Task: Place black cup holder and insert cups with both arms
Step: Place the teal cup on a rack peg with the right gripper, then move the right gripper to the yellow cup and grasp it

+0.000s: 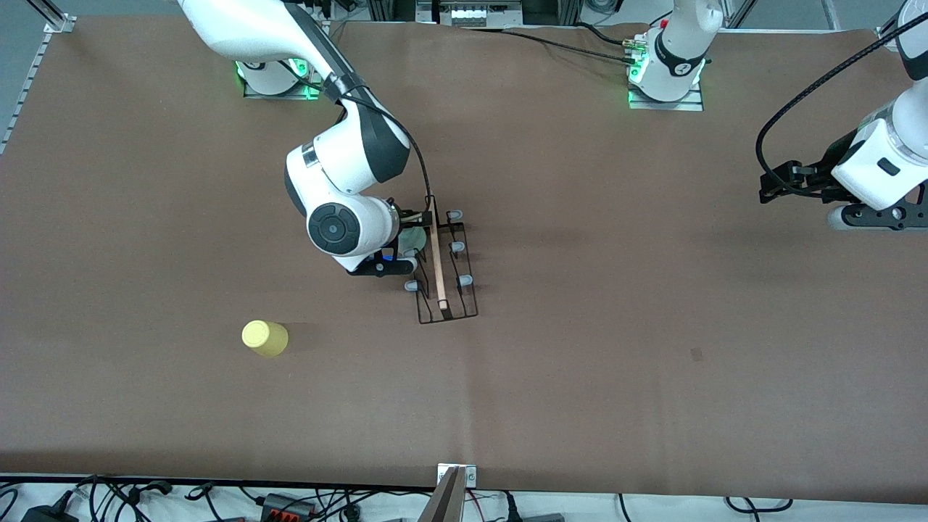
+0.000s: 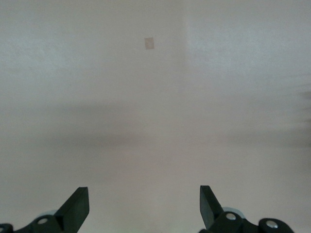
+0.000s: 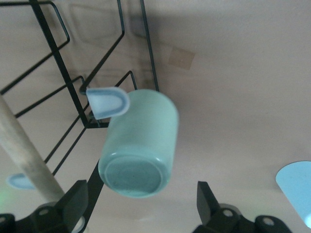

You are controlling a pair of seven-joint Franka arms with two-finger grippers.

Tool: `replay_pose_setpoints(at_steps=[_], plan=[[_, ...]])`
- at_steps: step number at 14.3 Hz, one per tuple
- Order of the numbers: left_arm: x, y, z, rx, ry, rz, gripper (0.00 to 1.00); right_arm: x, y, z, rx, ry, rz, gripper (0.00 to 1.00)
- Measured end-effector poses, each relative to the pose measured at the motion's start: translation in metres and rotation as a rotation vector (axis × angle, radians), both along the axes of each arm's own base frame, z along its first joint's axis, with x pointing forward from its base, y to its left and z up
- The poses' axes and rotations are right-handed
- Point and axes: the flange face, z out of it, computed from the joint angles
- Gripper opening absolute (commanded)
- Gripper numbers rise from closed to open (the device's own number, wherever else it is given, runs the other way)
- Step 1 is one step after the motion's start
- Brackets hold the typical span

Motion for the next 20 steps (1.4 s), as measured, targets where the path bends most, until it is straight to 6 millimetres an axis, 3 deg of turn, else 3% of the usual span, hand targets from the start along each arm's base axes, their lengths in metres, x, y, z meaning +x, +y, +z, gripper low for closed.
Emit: replay_pose_setpoints(at_steps=[2, 3, 5, 6, 8, 11, 13, 17, 20], plan=[[0.0, 0.002, 0.0, 0.0, -0.003, 0.006, 1.0, 0.018, -0.022, 0.031, 0.012, -0.052, -0.044, 1.0], [0.001, 0.006, 0.0, -0.002, -0.006, 0.015, 1.0, 0.031, -0.042, 0.049, 0.013, -0.084, -0.079, 1.0], [0.002, 0.019, 0.001, -0.009, -0.013, 0.039, 1.0, 0.059, -0.099, 0.073, -0.045, -0.159, -0.146, 1.0], [0.001, 0.023, 0.001, -0.01, -0.013, 0.049, 1.0, 0.075, -0.132, 0.073, -0.1, -0.206, -0.176, 1.0], [0.001, 0.027, 0.002, -0.01, -0.014, 0.062, 1.0, 0.106, -0.183, 0.052, -0.161, -0.297, -0.232, 1.0], [0.001, 0.03, 0.003, -0.01, -0.016, 0.076, 1.0, 0.137, -0.228, 0.001, -0.184, -0.367, -0.279, 1.0], [0.001, 0.032, 0.003, -0.015, -0.017, 0.08, 1.0, 0.15, -0.242, -0.021, -0.181, -0.396, -0.239, 1.0], [0.001, 0.024, 0.003, -0.015, -0.016, 0.063, 1.0, 0.161, -0.274, -0.044, -0.178, -0.395, -0.172, 1.0], [-0.002, 0.023, 0.001, -0.012, 0.002, 0.06, 1.0, 0.161, -0.279, -0.063, -0.179, -0.375, -0.134, 1.0]])
